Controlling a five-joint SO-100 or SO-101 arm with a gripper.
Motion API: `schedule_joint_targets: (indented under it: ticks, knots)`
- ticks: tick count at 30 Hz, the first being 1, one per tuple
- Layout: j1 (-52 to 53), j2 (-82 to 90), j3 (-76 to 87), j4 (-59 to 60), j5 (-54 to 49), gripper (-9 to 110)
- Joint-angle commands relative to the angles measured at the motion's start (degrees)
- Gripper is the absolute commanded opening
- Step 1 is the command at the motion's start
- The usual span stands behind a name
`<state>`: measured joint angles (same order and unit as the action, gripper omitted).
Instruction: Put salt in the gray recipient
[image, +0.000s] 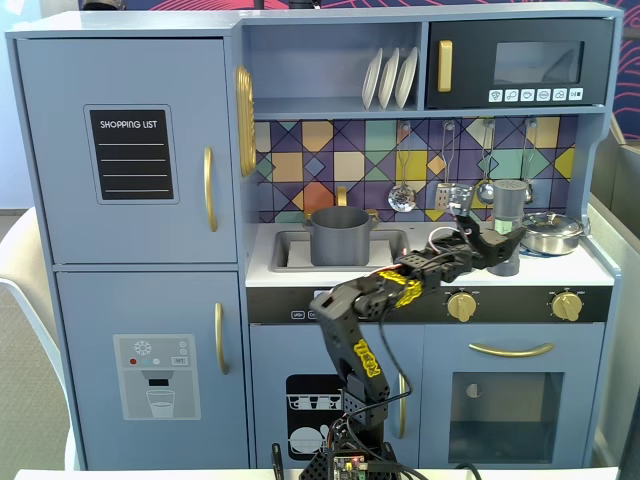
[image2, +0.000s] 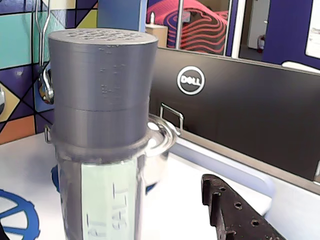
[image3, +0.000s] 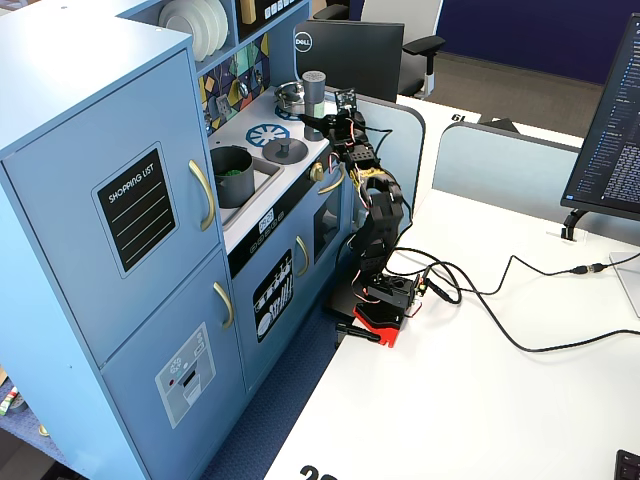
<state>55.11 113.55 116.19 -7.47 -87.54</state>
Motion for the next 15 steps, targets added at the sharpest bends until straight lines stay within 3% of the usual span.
schedule_joint_targets:
  ticks: [1,12,13,15]
  knots:
    - [-1.7,-6.8,-9.7,-2.5,1.2,58]
    - [-4.7,-25.9,-31.0,0.5,1.2,49]
    - [-4.9,-27.7,-33.3,0.5,0.6,43]
    - [-5.9,-31.4,-38.5,0.9,-1.1,12]
